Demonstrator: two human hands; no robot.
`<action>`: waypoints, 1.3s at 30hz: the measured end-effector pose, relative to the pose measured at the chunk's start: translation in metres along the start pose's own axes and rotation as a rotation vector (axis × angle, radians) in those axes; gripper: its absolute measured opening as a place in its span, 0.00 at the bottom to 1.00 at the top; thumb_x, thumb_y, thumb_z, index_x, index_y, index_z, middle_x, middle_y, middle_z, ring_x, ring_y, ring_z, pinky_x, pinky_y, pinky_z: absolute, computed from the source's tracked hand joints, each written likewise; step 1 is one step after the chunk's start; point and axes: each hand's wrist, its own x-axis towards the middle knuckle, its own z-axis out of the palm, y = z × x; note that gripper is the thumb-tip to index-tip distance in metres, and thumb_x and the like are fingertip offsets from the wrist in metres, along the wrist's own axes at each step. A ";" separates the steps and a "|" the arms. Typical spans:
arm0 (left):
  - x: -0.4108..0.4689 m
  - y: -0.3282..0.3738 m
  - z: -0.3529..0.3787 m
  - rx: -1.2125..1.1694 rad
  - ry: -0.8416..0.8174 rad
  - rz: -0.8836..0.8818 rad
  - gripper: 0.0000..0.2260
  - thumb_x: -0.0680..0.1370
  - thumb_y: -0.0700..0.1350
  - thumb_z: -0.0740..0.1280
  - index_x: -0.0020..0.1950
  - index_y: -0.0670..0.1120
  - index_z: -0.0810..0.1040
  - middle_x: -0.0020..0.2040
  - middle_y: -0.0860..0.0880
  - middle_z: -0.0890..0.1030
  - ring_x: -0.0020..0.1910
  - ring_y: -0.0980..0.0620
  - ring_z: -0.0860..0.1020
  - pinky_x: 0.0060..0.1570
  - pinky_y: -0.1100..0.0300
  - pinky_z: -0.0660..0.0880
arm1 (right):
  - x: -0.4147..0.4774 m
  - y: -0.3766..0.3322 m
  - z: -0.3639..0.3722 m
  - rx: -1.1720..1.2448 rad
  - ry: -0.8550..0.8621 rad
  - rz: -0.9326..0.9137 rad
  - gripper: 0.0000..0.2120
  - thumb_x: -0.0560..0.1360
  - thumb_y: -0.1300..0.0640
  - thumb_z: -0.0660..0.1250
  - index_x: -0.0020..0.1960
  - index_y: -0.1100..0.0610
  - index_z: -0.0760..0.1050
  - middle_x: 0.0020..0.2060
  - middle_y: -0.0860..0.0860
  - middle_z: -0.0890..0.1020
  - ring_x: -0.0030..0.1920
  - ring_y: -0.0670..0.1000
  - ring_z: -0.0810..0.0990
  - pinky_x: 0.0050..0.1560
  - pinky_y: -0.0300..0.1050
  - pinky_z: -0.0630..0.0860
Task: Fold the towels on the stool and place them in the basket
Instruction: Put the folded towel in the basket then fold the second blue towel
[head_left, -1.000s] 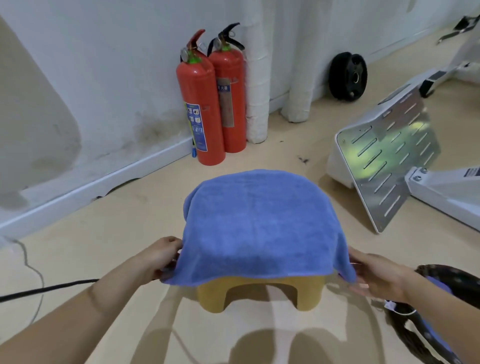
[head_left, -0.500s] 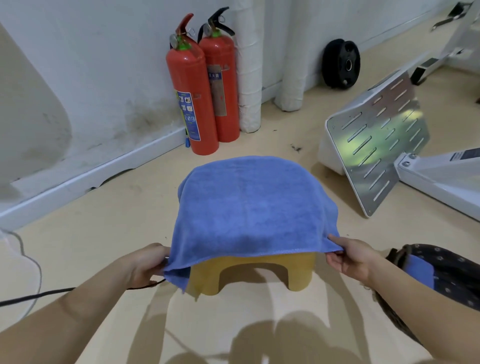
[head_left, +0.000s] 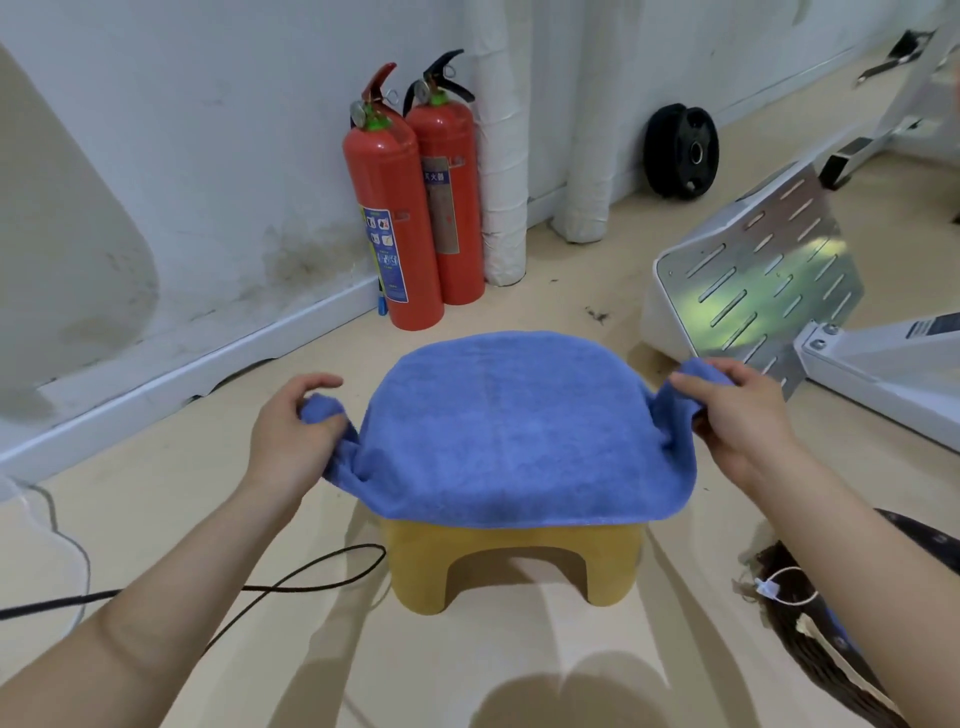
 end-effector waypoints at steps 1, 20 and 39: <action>-0.005 0.016 0.002 0.037 0.023 0.112 0.19 0.70 0.32 0.65 0.54 0.53 0.78 0.42 0.52 0.79 0.38 0.56 0.78 0.37 0.61 0.75 | -0.007 -0.014 0.011 -0.046 -0.039 -0.070 0.10 0.69 0.66 0.72 0.47 0.56 0.76 0.41 0.54 0.77 0.38 0.52 0.75 0.39 0.46 0.73; -0.031 0.046 0.067 0.495 -0.565 0.506 0.18 0.75 0.42 0.68 0.64 0.55 0.75 0.54 0.54 0.76 0.48 0.58 0.75 0.52 0.66 0.71 | -0.056 0.031 0.085 -1.052 -0.472 -0.705 0.06 0.73 0.52 0.67 0.40 0.53 0.78 0.37 0.48 0.78 0.38 0.49 0.75 0.41 0.49 0.74; 0.016 0.131 0.070 -0.137 -0.590 0.381 0.07 0.70 0.34 0.74 0.41 0.46 0.83 0.36 0.48 0.85 0.36 0.56 0.81 0.43 0.62 0.78 | -0.045 -0.060 0.113 -0.225 -0.385 -0.246 0.05 0.75 0.64 0.68 0.43 0.56 0.80 0.33 0.49 0.83 0.31 0.41 0.79 0.31 0.30 0.71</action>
